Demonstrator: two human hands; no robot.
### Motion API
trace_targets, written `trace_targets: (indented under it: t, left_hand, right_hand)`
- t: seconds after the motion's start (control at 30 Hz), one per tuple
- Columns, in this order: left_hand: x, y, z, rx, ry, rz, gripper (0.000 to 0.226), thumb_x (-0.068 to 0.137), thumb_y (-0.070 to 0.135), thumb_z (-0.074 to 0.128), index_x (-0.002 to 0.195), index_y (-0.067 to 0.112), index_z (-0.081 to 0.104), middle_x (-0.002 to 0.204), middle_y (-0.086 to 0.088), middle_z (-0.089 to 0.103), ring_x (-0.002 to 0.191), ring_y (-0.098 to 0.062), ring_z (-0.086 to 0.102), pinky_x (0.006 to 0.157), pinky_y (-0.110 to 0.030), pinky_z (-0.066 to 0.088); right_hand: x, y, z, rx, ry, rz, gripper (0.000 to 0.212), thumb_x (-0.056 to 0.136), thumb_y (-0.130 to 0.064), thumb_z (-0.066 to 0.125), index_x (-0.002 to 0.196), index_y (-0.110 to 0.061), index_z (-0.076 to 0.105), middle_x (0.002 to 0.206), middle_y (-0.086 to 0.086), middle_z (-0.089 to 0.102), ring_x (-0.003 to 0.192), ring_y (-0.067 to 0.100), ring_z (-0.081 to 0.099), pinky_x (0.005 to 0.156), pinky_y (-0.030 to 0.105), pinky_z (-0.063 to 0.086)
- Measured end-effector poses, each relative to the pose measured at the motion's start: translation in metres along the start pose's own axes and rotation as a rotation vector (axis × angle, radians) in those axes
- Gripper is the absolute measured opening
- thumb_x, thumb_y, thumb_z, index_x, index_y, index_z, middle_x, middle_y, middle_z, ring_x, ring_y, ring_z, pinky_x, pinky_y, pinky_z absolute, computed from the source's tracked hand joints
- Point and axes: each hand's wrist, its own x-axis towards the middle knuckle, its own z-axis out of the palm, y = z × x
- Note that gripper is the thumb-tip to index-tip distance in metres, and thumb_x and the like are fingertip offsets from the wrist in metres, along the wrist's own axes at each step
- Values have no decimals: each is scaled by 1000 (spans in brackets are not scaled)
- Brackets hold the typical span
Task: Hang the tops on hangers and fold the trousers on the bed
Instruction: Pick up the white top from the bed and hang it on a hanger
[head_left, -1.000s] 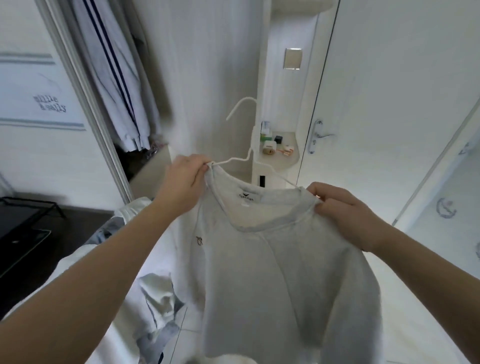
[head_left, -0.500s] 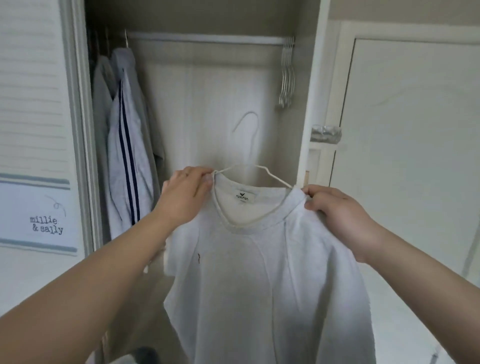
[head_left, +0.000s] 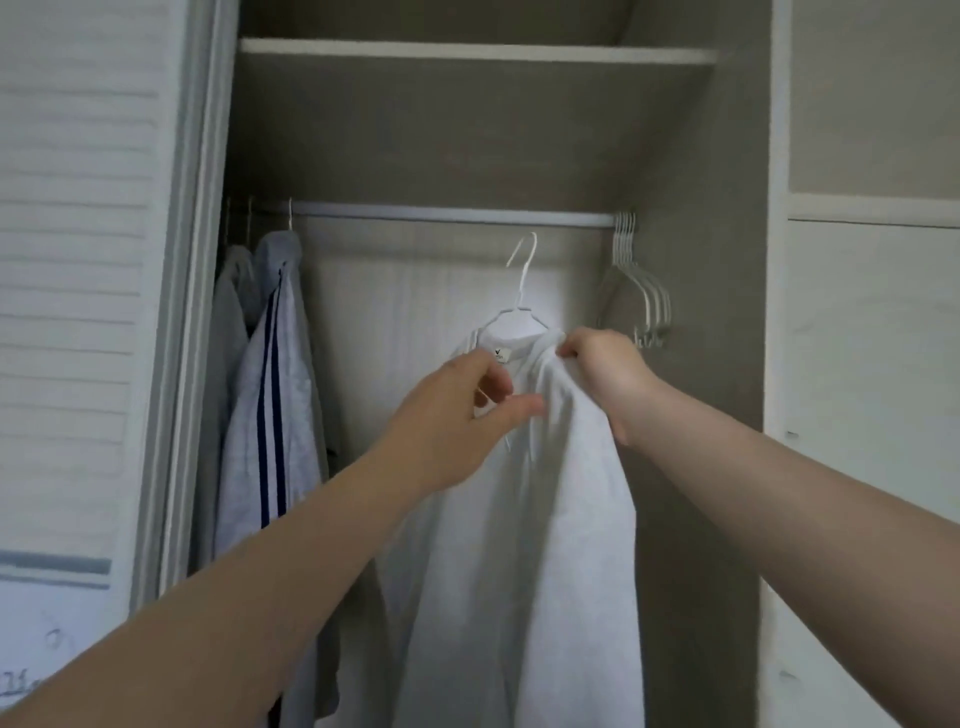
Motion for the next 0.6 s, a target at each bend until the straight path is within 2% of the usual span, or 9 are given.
trace_targets:
  t: [0.07, 0.13, 0.2, 0.27, 0.33, 0.4, 0.47, 0.5, 0.6]
  left_hand:
    - [2, 1, 2, 2, -16, -62, 54, 62, 86, 57, 89, 40, 50, 92, 19, 60, 87, -3, 59, 79, -34, 54]
    - [4, -2, 6, 53, -43, -119, 65, 55, 88, 61, 98, 41, 48, 97, 18, 59, 87, -7, 60, 77, -36, 55]
    - [11, -13, 8, 149, -77, -152, 68, 69, 71, 67, 119, 33, 43, 107, 10, 58, 93, -17, 61, 80, -41, 55]
    - [22, -33, 6, 207, -77, -188, 48, 90, 37, 62, 128, 26, 36, 106, 2, 57, 91, -22, 61, 81, -43, 57]
    - [35, -58, 1, 214, -26, -214, 24, 96, 18, 52, 116, 21, 38, 100, -3, 56, 86, -24, 61, 80, -44, 58]
    - [47, -83, -6, 231, 38, -216, 12, 98, 12, 47, 103, 20, 39, 91, -3, 54, 78, -21, 59, 72, -39, 55]
    - [60, -103, -12, 303, 92, -197, 14, 100, 11, 46, 96, 20, 37, 83, 0, 50, 69, -16, 53, 60, -33, 45]
    - [66, -111, -14, 339, 120, -188, 13, 101, 12, 47, 96, 19, 37, 82, 1, 50, 68, -16, 52, 58, -32, 44]
    - [90, -130, -20, 414, 179, -165, 10, 103, 19, 48, 97, 18, 40, 85, 0, 52, 73, -19, 56, 66, -36, 52]
  right_hand:
    - [21, -8, 26, 28, 13, 3, 13, 90, -14, 50, 81, -11, 58, 75, 8, 56, 67, 22, 53, 63, 29, 41]
    - [44, -12, 52, 86, 16, 13, 16, 91, -15, 48, 82, -9, 59, 71, 8, 58, 65, 25, 56, 66, 31, 43]
    - [65, -16, 76, 137, -7, 21, 16, 93, -15, 44, 92, -7, 58, 72, 10, 55, 64, 26, 53, 63, 32, 41]
    - [83, -19, 94, 129, -20, 17, 19, 94, -14, 41, 103, -8, 57, 83, 13, 52, 69, 27, 50, 58, 28, 37]
    - [105, -20, 106, 118, -16, 1, 26, 94, -14, 41, 113, -5, 57, 92, 15, 53, 76, 29, 53, 59, 29, 43]
    - [127, -23, 112, 121, -30, -17, 25, 95, -12, 43, 114, -4, 57, 92, 15, 56, 75, 30, 56, 62, 30, 49]
    - [150, -25, 116, 95, -57, -57, 11, 98, -12, 45, 96, -8, 55, 83, 9, 54, 68, 23, 55, 59, 27, 50]
    - [161, -26, 118, 89, -65, -78, 16, 100, -13, 46, 86, -12, 52, 80, 5, 51, 65, 19, 53, 57, 27, 49]
    - [200, -29, 124, 138, -50, -107, 20, 100, -12, 46, 80, -12, 50, 77, 9, 53, 62, 22, 55, 60, 30, 49]
